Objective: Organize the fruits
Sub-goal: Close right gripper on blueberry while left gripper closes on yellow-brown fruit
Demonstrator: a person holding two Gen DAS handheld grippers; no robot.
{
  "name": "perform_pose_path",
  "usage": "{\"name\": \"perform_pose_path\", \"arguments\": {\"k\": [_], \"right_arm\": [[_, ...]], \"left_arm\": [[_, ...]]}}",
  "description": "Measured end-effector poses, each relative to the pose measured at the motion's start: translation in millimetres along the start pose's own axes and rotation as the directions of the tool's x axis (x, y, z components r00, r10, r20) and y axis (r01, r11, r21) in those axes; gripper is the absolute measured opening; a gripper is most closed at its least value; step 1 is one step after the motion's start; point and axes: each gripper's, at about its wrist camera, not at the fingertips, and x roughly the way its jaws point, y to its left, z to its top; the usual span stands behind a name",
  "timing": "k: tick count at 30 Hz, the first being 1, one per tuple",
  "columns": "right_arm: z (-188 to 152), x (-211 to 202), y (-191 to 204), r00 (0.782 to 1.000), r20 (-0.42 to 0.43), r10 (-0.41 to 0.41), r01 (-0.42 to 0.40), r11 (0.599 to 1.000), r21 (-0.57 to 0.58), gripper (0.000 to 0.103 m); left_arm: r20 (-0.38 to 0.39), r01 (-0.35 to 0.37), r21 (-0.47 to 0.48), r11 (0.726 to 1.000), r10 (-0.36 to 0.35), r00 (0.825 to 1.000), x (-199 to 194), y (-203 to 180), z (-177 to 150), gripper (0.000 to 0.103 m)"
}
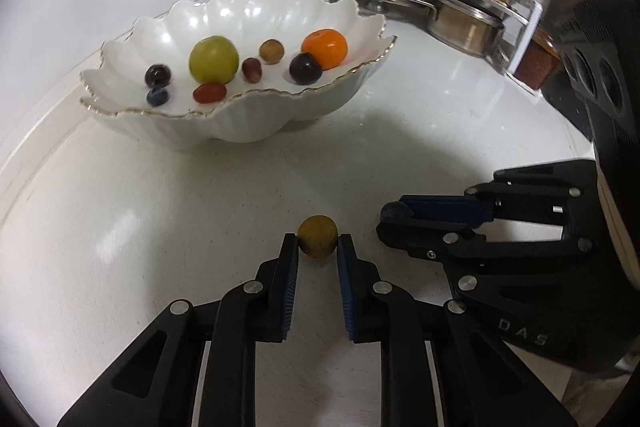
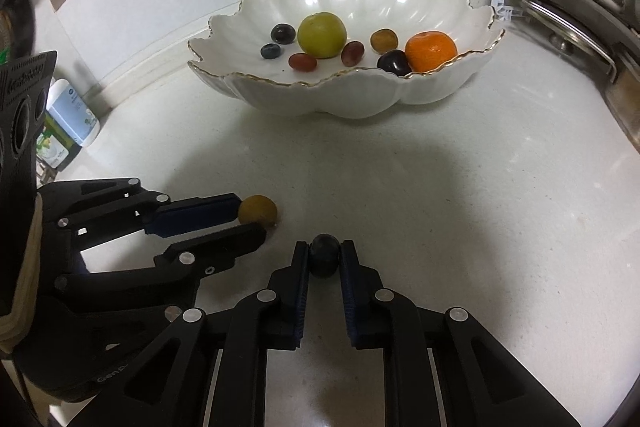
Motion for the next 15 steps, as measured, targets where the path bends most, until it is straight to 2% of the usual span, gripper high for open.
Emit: {"name": "perform_pose_path", "arguments": {"k": [6, 15], "right_arm": [[-1, -6, 4, 1.0, 0.017, -0.025, 0.025, 1.0, -0.016, 0.017], [-4, -26, 7, 0.997, 0.059, -0.045, 0.047, 0.998, -0.029, 0.017]], "left_arm": [[0.018, -0.027, -0.037, 0.999, 0.027, 0.999, -9, -4, -2, 0.019], [0.052, -0.059, -0.103, 0.993, 0.065, 0.997, -30, -4, -5, 0.009]]}}
